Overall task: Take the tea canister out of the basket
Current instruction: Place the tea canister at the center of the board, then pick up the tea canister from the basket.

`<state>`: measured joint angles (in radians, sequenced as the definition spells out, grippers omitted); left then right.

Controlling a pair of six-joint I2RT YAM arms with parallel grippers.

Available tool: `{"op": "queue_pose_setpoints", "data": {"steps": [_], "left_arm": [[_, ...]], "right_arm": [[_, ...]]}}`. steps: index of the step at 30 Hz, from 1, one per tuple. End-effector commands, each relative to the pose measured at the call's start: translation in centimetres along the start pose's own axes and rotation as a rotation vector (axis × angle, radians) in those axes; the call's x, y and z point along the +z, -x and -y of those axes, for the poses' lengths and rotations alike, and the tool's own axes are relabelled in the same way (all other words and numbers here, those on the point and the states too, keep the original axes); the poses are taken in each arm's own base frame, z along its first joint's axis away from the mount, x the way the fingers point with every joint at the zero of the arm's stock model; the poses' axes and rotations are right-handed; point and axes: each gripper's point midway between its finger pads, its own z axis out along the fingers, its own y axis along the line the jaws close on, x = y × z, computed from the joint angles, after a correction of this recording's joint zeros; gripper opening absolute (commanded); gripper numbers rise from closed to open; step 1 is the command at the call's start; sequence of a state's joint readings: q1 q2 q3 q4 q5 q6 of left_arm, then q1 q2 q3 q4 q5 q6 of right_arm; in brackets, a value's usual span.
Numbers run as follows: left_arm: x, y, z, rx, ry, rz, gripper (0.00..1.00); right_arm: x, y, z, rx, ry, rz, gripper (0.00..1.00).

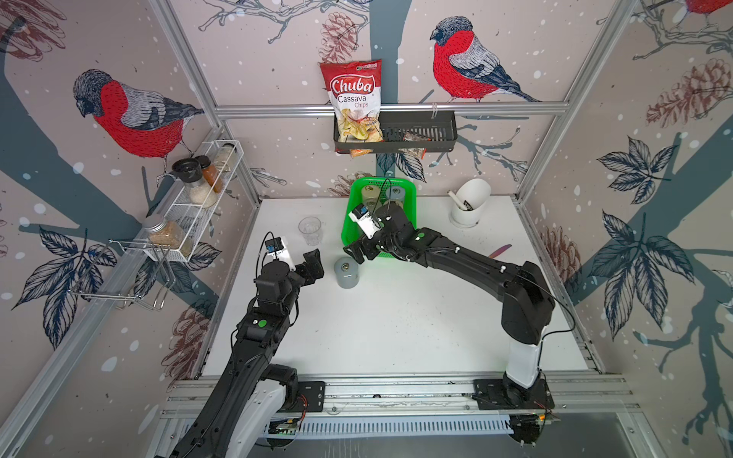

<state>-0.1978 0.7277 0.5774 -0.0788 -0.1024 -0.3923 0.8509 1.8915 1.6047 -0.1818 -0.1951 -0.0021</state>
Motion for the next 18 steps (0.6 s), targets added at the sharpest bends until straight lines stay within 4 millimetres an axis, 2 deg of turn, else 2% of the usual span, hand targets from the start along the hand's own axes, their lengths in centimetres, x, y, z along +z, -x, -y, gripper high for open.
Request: {"op": "queue_pose_setpoints", "data": {"steps": [1,5,8,13,18], "left_arm": [[0.4,0.4,1.3,0.01,-0.069,0.001,0.97],[1.4,-1.1,3.2,0.045,-0.149,-0.084,0.97],[1.6,-1.8,4.6,0.08,-0.197,-0.112,0.97],[1.1,-2.5,7.5,0.136,-0.336,-0.134,0.97],[0.9,-2.8,7.5,0.142,-0.336,-0.144,0.96]], "right_arm": [[-0.6,0.8,3.4,0.058,-0.058,0.049,1.0],[0.3,-0.4,9.3,0.153,-0.212,0.002,1.0],[1.8,-1.5,12.3,0.181,-0.317,-0.067,1.0],[4.6,-2.5,14.3,0.197,-0.376,-0.115,1.0],[6.8,-3.0,15.3,0.24,-0.365,-0.119,1.0]]}}
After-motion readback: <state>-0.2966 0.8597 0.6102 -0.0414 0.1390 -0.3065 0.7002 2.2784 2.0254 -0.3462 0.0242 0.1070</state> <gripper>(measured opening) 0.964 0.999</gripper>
